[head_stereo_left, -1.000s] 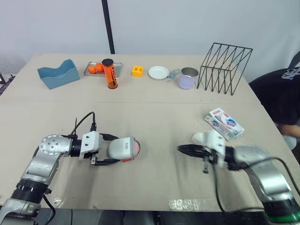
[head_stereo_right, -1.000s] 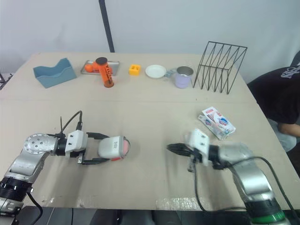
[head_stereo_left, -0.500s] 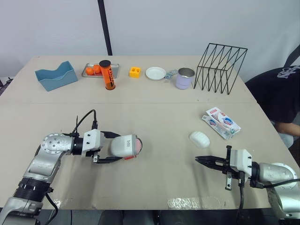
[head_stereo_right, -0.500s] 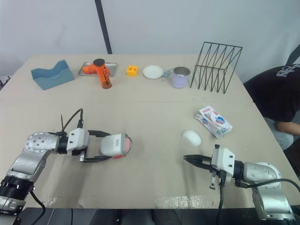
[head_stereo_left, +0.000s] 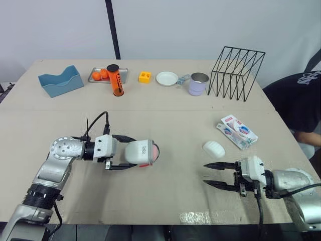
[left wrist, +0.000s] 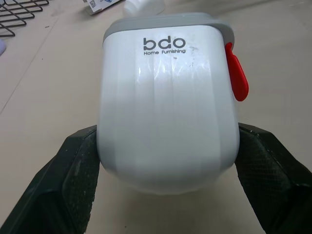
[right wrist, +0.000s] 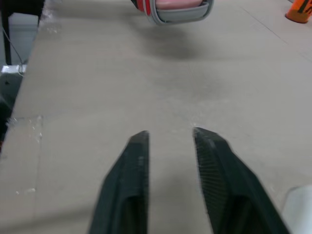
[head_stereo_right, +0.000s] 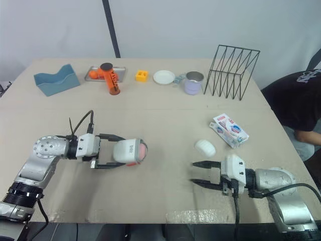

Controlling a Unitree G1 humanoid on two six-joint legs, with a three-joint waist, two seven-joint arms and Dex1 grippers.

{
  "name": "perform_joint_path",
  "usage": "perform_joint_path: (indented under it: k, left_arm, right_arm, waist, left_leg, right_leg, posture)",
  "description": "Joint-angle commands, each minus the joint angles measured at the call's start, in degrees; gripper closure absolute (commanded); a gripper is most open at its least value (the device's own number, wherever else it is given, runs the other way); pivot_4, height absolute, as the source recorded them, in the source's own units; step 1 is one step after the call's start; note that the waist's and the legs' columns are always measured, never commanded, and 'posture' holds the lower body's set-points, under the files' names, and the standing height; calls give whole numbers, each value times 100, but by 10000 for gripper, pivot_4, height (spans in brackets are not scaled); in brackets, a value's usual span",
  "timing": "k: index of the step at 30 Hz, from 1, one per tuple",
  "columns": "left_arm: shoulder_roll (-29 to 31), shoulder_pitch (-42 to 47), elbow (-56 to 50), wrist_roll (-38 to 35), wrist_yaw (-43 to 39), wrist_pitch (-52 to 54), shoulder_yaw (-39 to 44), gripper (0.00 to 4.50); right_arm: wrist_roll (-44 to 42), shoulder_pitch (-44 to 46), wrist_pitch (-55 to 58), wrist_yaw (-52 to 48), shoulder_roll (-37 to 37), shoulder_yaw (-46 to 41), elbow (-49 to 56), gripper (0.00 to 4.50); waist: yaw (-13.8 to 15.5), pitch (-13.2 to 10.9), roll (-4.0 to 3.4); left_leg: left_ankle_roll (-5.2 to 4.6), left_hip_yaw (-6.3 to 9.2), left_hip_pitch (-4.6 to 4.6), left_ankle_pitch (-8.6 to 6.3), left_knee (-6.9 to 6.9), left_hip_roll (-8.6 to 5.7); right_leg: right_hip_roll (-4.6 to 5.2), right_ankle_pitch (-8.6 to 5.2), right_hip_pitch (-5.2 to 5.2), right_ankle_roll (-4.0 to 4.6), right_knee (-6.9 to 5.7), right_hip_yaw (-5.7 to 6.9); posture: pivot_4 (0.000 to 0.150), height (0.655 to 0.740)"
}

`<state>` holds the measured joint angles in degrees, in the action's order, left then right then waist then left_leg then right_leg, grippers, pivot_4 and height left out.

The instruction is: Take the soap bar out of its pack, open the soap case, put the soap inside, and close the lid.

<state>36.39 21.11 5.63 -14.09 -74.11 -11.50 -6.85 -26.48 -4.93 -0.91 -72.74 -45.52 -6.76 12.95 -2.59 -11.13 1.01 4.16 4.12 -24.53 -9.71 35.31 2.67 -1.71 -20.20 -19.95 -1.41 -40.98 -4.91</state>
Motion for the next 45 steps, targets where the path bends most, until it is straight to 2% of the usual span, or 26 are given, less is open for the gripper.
perform_joint_path:
  k: [1, 3, 4, 10, 15, 19, 22, 28, 35, 45]
  left_arm:
    - [-202, -41, -401, 30, 433, -403, 130, 10160]
    - [-227, -87, -435, 70, 527, -480, 134, 10160]
    - [-252, -134, -466, 107, 604, -547, 136, 10160]
    - [-374, -252, -579, 310, 1000, -936, 110, 10160]
    - [-448, -291, -667, 519, 1271, -1267, 38, 10160]
    - [-431, -322, -694, 624, 1321, -1475, -77, 10160]
    - [-426, -371, -745, 608, 1364, -1487, -136, 10160]
    - [-423, -395, -785, 580, 1400, -1497, -217, 10160]
    - [-430, -402, -778, 738, 1502, -1686, -287, 10160]
    - [-375, -379, -811, 782, 1584, -1738, -379, 10160]
  right_arm:
    - [-561, 143, 1631, 673, -206, 192, 956, 10347]
    - [-716, 215, 2253, 919, -279, 236, 1162, 1661]
    - [-1065, 377, 2868, 1206, -274, 287, 1330, 619]
    - [-3422, 1506, 6020, 3142, 86, 242, 1537, 619]
    - [-4888, 2162, 7210, 4552, 577, 225, 1078, 619]
    - [-5516, 2518, 7531, 5414, 894, 324, 742, 619]
    - [-5650, 2748, 7666, 5733, 1011, 444, 617, 619]
    - [-5481, 3026, 7756, 5888, 1127, 569, 407, 619]
    - [-5875, 3179, 7850, 6200, 1314, 572, 182, 619]
    - [-5994, 3283, 7854, 6458, 1417, 612, 88, 619]
  waist:
    - [2, 0, 1]
    - [2, 0, 1]
    - [3, 0, 1]
    - [-10, 0, 2]
    - [0, 0, 3]
    - [-4, 0, 3]
    - [-6, 0, 2]
    - [-6, 0, 2]
    - [-7, 0, 2]
    - [-9, 0, 2]
  left_leg:
    - [0, 0, -1, 0, 0, 0]
    - [1, 1, -3, 0, 2, -1]
    - [1, 2, -3, 0, 2, -1]
    - [3, 1, -1, 2, 1, 3]
    - [1, 4, -16, 0, 1, -4]
    - [0, 3, -18, 0, 2, -3]
    - [-1, 1, -22, 0, 1, -2]
    - [-1, 2, -37, 0, 2, -1]
    - [-1, 2, -41, 0, 2, -1]
    - [-2, 2, -44, 0, 2, 0]
  right_leg:
    - [1, 0, 0, 1, 0, 0]
    - [1, 3, 0, 5, 1, 0]
    - [1, 4, 0, 7, 0, 1]
    - [-3, 10, -1, 18, 0, -2]
    - [3, 9, -7, 16, 5, 2]
    - [1, 10, -14, 17, 3, -1]
    - [1, 9, -20, 16, 2, -2]
    - [0, 10, -35, 17, 0, -1]
    - [-1, 10, -38, 17, 0, -1]
    - [-1, 10, -42, 18, 0, -1]
  posture:
    - [1500, 7400]
    - [1500, 7400]
    - [1500, 7400]
    - [1500, 7400]
    - [1500, 7400]
    - [1500, 7400]
    - [1500, 7400]
    - [1500, 7400]
    - [1500, 7400]
    - [1500, 7400]
